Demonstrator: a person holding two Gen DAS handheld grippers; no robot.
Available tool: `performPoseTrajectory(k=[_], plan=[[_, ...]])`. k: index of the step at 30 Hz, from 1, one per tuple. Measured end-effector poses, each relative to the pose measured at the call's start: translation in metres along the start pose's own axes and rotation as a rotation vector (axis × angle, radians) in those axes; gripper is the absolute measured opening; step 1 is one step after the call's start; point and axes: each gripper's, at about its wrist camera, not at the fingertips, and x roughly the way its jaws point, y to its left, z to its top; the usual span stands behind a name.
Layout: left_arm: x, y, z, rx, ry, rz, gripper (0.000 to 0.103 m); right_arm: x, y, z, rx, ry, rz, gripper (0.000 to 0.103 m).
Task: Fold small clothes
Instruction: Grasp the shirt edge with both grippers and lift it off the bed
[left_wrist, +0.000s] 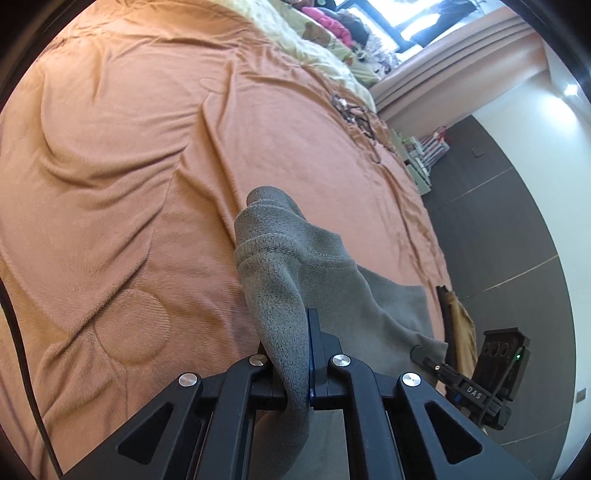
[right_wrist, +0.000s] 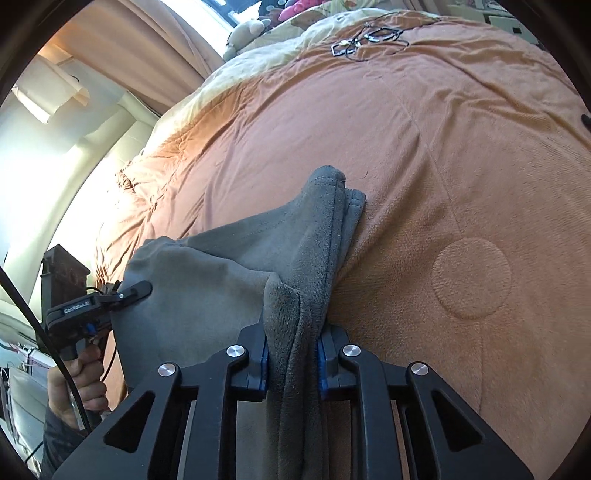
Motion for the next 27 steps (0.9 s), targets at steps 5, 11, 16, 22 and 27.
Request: performPoseTrajectory(k=[5,11,16,22,27], plan=[[-0.013,-0.015,-0.003,0.030,-0.016,-0.018,0.005,-0.018,0.009,-0.010,-0.034,-0.023,0.028,0.012],[-0.035,-0.029,-0.006,0.057,-0.046,-0.041,0.005,-0.033,0.011,-0.010,-0.044,-0.054,0.042,0.012],[-0.052,-0.036,-0.011,0.073,-0.072,-0.045,0.005,-0.047,0.009,-0.013,-0.042,-0.077,0.060,0.012],[-0.061,-0.027,-0.012,0.061,-0.081,-0.049,0.005,-0.052,0.017,-0.016,-0.070,-0.093,0.070,0.012],[-0.065,-0.031,-0.013,0.079,-0.081,-0.047,0.005,-0.052,0.020,-0.013,-0.089,-0.100,0.081,0.012]])
